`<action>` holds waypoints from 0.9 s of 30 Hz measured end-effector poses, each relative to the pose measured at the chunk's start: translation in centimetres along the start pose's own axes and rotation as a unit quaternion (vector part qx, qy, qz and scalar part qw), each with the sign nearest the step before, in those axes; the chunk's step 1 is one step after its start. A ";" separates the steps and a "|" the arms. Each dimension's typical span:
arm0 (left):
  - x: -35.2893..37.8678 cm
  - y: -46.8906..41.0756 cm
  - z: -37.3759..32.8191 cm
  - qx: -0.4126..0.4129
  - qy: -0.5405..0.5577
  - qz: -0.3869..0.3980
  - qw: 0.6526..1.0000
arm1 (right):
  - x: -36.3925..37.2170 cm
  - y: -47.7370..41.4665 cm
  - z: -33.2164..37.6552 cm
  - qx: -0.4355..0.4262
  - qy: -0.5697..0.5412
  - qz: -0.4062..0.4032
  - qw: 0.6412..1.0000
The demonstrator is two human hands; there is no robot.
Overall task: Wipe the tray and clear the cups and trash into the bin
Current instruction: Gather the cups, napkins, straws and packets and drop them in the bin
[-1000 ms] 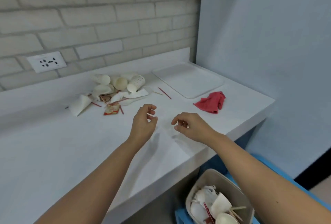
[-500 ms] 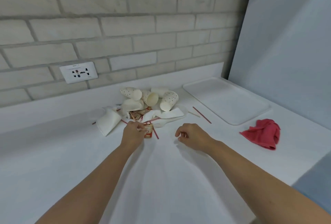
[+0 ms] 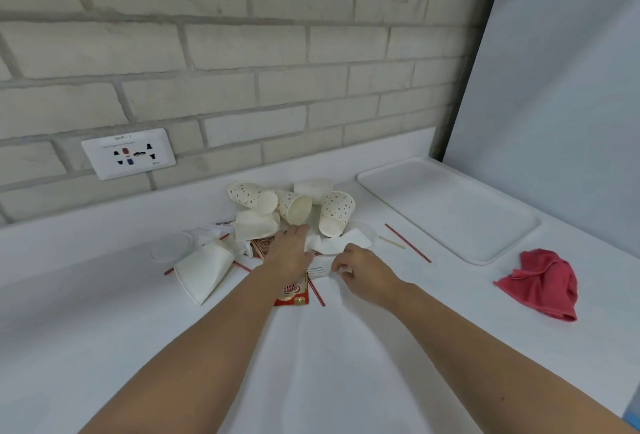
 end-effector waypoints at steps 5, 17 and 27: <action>1.3 -0.7 -0.1 0.044 -0.110 0.040 0.992 | 0.7 -0.8 -0.2 0.001 0.032 0.005 0.999; -6.1 2.3 3.3 -0.009 0.183 -0.076 0.980 | 1.8 -3.0 0.4 0.019 0.203 0.015 0.979; -8.9 4.4 6.3 -0.118 0.333 -0.206 0.913 | 3.7 -3.1 4.2 0.181 -0.078 0.086 0.977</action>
Point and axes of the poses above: each hand's wrist, its own y-axis away from the middle knuckle, its own x-axis out of the palm, z = x × y, the point moved 8 cm from there along -y, towards the middle knuckle, and after that the axes turned 11 degrees about x, right-handed, at the moved point
